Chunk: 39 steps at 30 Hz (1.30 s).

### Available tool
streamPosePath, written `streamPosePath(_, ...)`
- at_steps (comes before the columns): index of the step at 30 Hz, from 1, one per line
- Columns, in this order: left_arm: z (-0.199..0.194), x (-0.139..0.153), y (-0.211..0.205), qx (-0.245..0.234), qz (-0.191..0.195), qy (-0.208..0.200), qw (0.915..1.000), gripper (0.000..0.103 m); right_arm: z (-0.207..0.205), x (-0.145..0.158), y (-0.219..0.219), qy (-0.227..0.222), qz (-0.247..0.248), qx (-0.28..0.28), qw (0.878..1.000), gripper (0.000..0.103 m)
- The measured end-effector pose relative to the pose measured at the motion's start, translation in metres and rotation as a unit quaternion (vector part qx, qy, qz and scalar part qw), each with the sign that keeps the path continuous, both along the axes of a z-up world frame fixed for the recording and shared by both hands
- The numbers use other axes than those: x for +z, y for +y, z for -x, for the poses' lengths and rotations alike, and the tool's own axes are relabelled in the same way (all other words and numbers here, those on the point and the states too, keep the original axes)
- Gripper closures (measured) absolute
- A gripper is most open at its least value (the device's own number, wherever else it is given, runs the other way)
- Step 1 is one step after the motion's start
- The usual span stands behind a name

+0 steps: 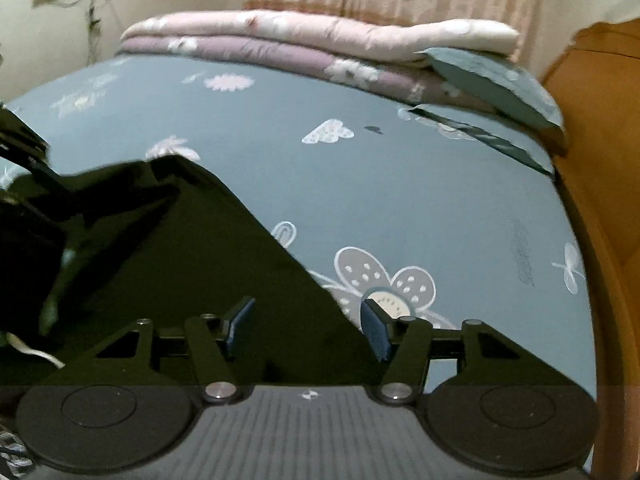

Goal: Fold clothes

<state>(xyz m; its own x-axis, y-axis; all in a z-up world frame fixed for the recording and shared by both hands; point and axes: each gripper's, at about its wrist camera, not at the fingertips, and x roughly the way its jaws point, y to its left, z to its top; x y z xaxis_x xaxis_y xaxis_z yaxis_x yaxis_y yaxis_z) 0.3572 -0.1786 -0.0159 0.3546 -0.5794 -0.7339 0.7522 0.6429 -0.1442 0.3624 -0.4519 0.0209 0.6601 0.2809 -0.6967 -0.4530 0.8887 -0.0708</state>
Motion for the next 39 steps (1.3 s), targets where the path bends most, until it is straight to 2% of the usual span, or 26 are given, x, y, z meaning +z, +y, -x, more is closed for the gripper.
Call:
streamPosePath(2, 0.0, 0.0, 0.001, 0.0, 0.008, 0.001, 1.0, 0.056, -0.021, -0.013, -0.007, 0.013, -0.001, 0.011, 1.0, 0.041)
streamPosePath(7, -0.007, -0.017, -0.003, 0.006, -0.008, 0.013, 0.9999, 0.056, -0.054, -0.054, -0.024, 0.048, -0.027, 0.031, 0.998, 0.041)
streamPosePath(9, -0.011, -0.023, -0.005, 0.006, -0.016, 0.015, 0.9997, 0.056, -0.059, -0.07, -0.024, 0.063, -0.016, 0.038, 0.997, 0.041)
streamPosePath(12, -0.018, -0.032, -0.008, 0.008, -0.019, 0.023, 0.9995, 0.056, -0.057, -0.077, -0.027, 0.057, -0.026, 0.037, 0.997, 0.04)
streamPosePath(14, -0.02, -0.036, -0.01, 0.006, -0.019, 0.027, 0.9994, 0.056, -0.055, -0.077, -0.026, 0.062, -0.027, 0.03, 0.997, 0.043)
streamPosePath(15, -0.019, -0.037, -0.011, 0.005, -0.019, 0.027, 0.9994, 0.056, -0.054, -0.076, -0.024, 0.066, -0.028, 0.03, 0.997, 0.054)
streamPosePath(16, -0.019, -0.038, -0.012, 0.004, -0.02, 0.028, 0.9994, 0.056, -0.053, -0.074, -0.022, 0.07, -0.03, 0.032, 0.997, 0.073)
streamPosePath(18, -0.018, -0.039, -0.013, 0.0, -0.018, 0.028, 0.9994, 0.056, -0.049, -0.07, -0.016, 0.067, -0.016, 0.028, 0.997, 0.09)
streamPosePath(21, -0.014, -0.039, -0.013, -0.005, -0.017, 0.027, 0.9995, 0.056, -0.043, -0.063, -0.008, 0.044, 0.016, 0.022, 0.999, 0.095)
streamPosePath(25, -0.015, -0.038, -0.009, -0.001, -0.018, 0.024, 0.9995, 0.056, -0.051, -0.051, -0.011, 0.006, 0.037, -0.014, 0.999, 0.096)
streamPosePath(29, -0.018, -0.039, -0.006, 0.006, -0.021, 0.024, 0.9995, 0.056, -0.066, -0.057, -0.011, 0.01, 0.054, -0.032, 0.998, 0.096)
streamPosePath(32, -0.018, -0.041, -0.006, 0.009, -0.024, 0.027, 0.9993, 0.056, -0.076, -0.074, -0.013, 0.031, 0.051, -0.045, 0.997, 0.095)
streamPosePath(36, -0.019, -0.041, -0.004, 0.016, -0.029, 0.03, 0.999, 0.056, -0.072, -0.068, -0.023, 0.029, 0.021, -0.07, 0.997, 0.083)
streamPosePath(39, -0.016, -0.036, 0.001, 0.018, -0.027, 0.025, 0.9992, 0.056, -0.051, -0.045, -0.031, 0.008, 0.002, -0.07, 0.998, 0.075)
